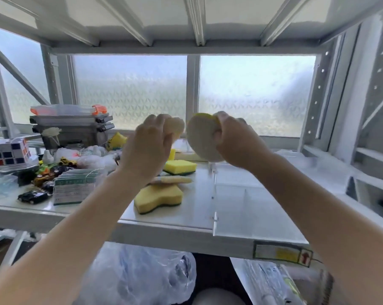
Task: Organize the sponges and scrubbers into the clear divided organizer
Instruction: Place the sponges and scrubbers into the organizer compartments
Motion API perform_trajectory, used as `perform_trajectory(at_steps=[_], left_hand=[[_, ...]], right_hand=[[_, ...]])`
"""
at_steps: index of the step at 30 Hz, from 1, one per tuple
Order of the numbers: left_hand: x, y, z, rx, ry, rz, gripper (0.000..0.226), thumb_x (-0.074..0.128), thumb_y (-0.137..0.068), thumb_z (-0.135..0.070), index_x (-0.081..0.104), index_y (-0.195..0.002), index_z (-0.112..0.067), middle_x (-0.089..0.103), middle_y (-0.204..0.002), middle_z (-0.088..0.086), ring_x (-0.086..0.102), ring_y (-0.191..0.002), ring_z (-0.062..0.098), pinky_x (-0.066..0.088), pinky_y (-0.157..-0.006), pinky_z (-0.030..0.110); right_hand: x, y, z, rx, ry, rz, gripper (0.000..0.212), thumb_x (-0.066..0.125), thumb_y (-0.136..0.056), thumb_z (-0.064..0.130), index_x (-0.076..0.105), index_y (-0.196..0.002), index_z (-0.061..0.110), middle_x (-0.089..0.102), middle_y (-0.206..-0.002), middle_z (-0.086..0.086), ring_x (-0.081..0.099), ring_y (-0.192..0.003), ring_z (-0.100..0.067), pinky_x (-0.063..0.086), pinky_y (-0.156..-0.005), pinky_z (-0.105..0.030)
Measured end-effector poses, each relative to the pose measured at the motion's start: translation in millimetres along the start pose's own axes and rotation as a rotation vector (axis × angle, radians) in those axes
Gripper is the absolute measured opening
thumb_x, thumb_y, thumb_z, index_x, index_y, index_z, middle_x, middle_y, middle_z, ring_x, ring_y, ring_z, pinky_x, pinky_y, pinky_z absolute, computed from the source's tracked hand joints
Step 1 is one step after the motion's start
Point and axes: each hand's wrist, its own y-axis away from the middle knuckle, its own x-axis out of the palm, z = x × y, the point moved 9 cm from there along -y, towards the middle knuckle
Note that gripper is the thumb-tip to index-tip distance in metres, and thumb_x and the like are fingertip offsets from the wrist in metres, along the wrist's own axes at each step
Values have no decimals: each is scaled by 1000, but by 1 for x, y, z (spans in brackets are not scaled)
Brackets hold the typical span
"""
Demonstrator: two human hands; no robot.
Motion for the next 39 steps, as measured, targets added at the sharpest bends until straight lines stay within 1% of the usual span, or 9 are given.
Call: perform_trajectory(at_steps=[3, 7, 15, 20, 26, 30, 32, 36, 39], left_hand=[[3, 3, -62, 125, 95, -14, 30, 49, -90, -20, 56, -118, -18, 62, -108, 8, 60, -95, 30, 44, -77, 35], [18, 15, -137, 292, 210, 2, 22, 55, -84, -13, 65, -104, -18, 69, -95, 8, 64, -85, 31, 51, -69, 38], [109, 47, -211, 305, 204, 319, 24, 59, -84, -32, 55, -107, -25, 73, -94, 4, 66, -78, 27, 45, -63, 30], [132, 51, -231, 348, 136, 455, 23, 63, -80, -29, 66, -103, -30, 73, -97, -2, 66, -84, 23, 42, -65, 28], [146, 54, -239, 408, 83, 665, 31, 66, -75, -21, 70, -102, -34, 70, -102, -4, 64, -91, 22, 53, -76, 34], [145, 59, -232, 334, 164, 901, 40, 69, -65, -46, 70, -104, -36, 58, -80, -18, 56, -82, 10, 46, -73, 27], [144, 61, -229, 311, 198, 947, 35, 68, -69, -49, 72, -101, -35, 51, -73, -24, 53, -80, 6, 39, -69, 24], [151, 67, -227, 327, 138, 979, 24, 65, -78, -37, 73, -100, -31, 56, -81, -19, 54, -86, 9, 39, -67, 21], [161, 76, -231, 343, 109, 1037, 24, 56, -82, -25, 75, -97, -25, 68, -98, -5, 60, -90, 15, 50, -79, 25]], right_hand=[[-51, 8, -34, 59, 8, -135, 32, 40, -89, 10, 51, -119, 6, 62, -107, -23, 58, -99, -39, 39, -74, -33], [-85, 32, -91, 198, 99, -143, 34, 40, -90, 14, 50, -122, 5, 62, -111, -23, 57, -101, -40, 41, -78, -35], [-106, 94, -187, 436, 213, -24, 28, 48, -89, 14, 57, -114, 4, 64, -96, -14, 60, -83, -28, 51, -75, -35], [-105, 115, -219, 554, 213, 46, 34, 50, -87, 16, 59, -118, 4, 64, -105, -16, 64, -88, -32, 55, -84, -43], [-97, 121, -236, 629, 254, 114, 32, 52, -85, 23, 60, -113, 9, 64, -108, -17, 63, -96, -30, 47, -80, -31], [-83, 117, -238, 628, 208, 162, 29, 54, -86, 21, 63, -109, 7, 68, -101, -14, 66, -68, -24, 59, -71, -33], [-74, 116, -239, 626, 204, 196, 31, 53, -87, 21, 62, -112, 5, 67, -105, -15, 65, -76, -25, 59, -77, -37], [-64, 116, -242, 626, 219, 259, 34, 48, -90, 21, 59, -116, 2, 61, -116, -16, 62, -103, -31, 53, -91, -39], [-68, 115, -245, 622, 229, 239, 34, 51, -87, 25, 61, -115, 7, 64, -115, -13, 62, -97, -26, 53, -89, -37]])
